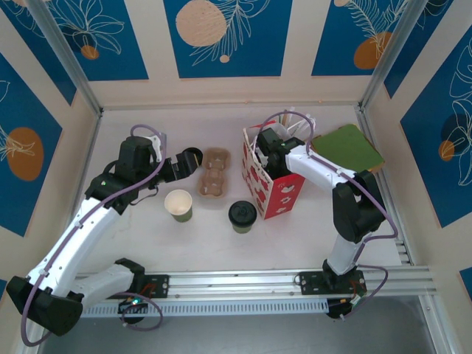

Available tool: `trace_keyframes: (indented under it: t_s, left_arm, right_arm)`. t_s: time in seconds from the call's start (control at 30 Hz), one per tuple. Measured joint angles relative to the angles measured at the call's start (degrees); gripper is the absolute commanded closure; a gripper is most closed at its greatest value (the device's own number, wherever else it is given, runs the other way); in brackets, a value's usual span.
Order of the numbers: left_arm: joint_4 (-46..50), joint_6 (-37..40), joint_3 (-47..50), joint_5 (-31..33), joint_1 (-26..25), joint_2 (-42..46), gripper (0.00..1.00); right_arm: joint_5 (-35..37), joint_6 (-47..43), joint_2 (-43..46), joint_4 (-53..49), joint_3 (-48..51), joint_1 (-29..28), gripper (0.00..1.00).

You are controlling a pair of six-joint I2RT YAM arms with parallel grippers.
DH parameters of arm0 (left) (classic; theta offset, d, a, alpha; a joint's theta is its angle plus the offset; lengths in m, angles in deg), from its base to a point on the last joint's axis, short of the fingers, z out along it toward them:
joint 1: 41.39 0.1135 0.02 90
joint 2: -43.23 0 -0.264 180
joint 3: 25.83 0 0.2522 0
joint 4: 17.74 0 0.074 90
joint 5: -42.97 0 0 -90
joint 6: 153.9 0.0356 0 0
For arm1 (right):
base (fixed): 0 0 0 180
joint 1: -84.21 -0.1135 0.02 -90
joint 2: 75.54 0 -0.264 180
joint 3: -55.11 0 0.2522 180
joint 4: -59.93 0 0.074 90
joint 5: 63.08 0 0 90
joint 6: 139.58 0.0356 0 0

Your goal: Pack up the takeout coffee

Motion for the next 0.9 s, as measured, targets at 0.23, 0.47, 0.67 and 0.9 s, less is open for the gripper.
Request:
trace_keyframes:
  t_s: [0.23, 0.47, 0.67, 0.9]
  left_arm:
    - [0.0, 0.0, 0.0, 0.0, 0.0, 0.0, 0.0]
    - [0.0, 0.0, 0.0, 0.0, 0.0, 0.0, 0.0]
    - [0.0, 0.0, 0.0, 0.0, 0.0, 0.0, 0.0]
    - [0.0, 0.0, 0.0, 0.0, 0.0, 0.0, 0.0]
  right_arm:
    - [-0.3, 0.0, -0.3, 1.2, 0.7, 0.0, 0.71]
    - [-0.6, 0.0, -2.2, 2.5, 1.0, -0.2, 0.71]
    - [-0.7, 0.1, -2.4, 2.7, 1.2, -0.2, 0.71]
    - [-0.7, 0.1, -2.4, 2.9, 1.3, -0.2, 0.71]
